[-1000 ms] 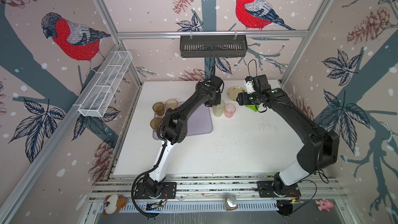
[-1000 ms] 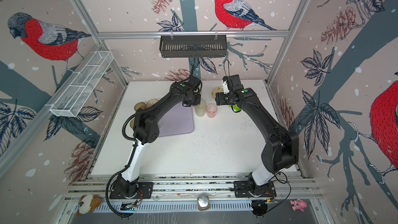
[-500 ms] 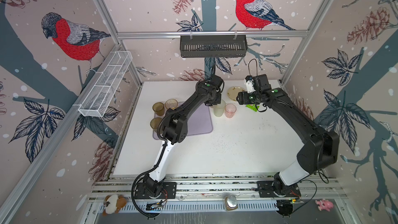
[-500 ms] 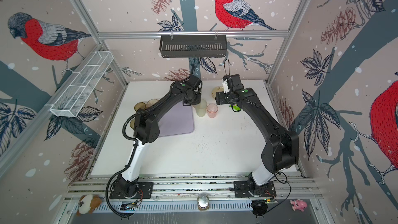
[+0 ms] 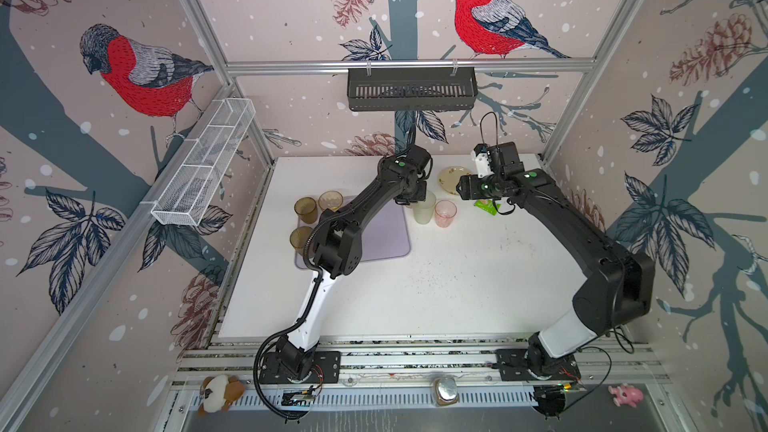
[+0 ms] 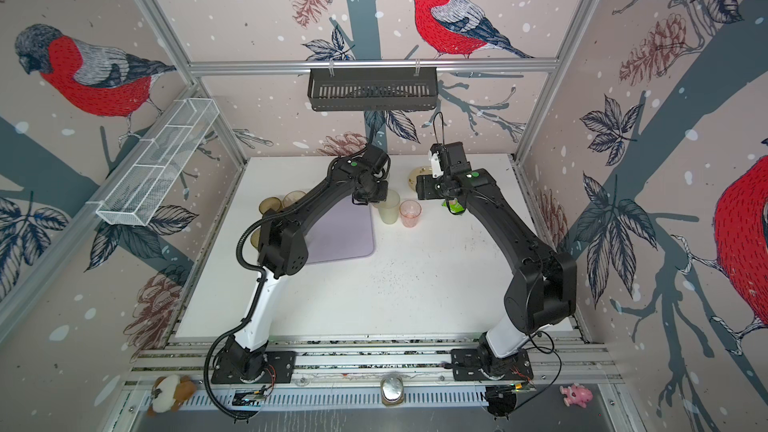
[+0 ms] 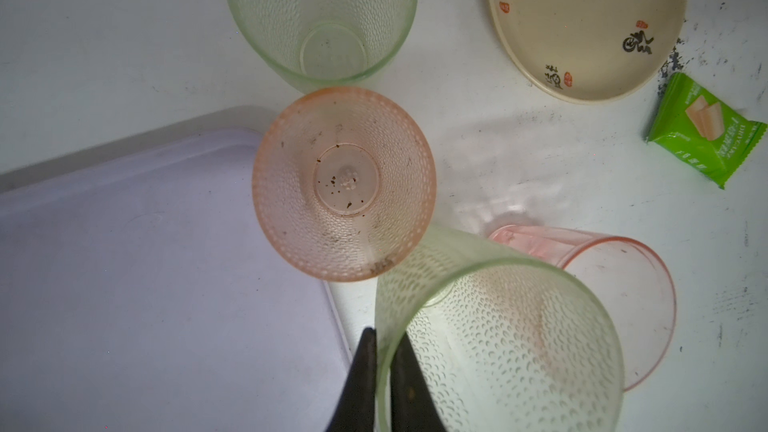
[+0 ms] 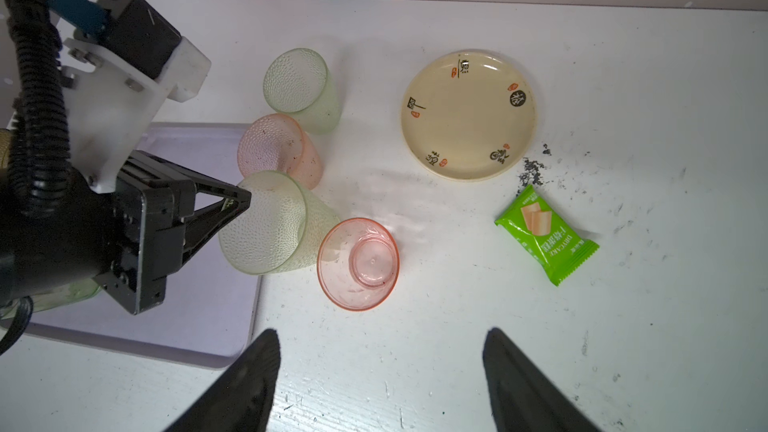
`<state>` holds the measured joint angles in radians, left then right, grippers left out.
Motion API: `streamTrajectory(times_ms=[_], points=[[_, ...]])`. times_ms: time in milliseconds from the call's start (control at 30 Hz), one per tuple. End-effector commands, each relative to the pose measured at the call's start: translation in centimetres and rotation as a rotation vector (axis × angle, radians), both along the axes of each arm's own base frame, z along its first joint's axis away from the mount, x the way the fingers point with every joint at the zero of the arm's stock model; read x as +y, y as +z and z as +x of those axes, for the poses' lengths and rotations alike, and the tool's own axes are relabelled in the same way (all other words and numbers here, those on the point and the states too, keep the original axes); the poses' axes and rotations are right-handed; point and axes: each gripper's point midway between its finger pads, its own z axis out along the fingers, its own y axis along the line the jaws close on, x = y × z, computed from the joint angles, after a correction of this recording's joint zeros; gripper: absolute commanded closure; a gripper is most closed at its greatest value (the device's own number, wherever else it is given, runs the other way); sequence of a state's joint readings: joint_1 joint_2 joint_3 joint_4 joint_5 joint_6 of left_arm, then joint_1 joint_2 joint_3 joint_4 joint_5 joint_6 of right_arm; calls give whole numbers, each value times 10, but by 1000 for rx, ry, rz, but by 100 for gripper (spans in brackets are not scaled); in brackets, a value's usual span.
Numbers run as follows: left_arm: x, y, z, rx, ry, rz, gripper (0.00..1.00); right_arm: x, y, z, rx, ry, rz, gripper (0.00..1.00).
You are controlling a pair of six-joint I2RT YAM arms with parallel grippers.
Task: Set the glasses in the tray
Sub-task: 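Close the left gripper on the pale green cup rim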
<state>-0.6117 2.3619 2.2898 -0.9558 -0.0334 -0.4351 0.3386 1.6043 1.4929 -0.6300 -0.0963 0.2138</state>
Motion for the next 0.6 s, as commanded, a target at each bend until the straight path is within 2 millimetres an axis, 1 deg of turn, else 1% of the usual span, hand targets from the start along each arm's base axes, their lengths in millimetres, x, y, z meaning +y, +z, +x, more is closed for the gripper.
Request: streamTrajectory(times_ms=[0, 133, 333, 567], points=[[5, 5, -3, -4, -1, 27, 91, -2, 5, 6, -20, -21, 7, 22], [6, 9, -4, -7, -3, 25, 93, -2, 5, 6, -21, -22, 8, 22], [8, 18, -6, -16, -10, 23, 100, -1, 6, 9, -28, -26, 13, 22], [15, 41, -9, -58, -9, 23, 100, 1, 10, 14, -34, -22, 24, 22]])
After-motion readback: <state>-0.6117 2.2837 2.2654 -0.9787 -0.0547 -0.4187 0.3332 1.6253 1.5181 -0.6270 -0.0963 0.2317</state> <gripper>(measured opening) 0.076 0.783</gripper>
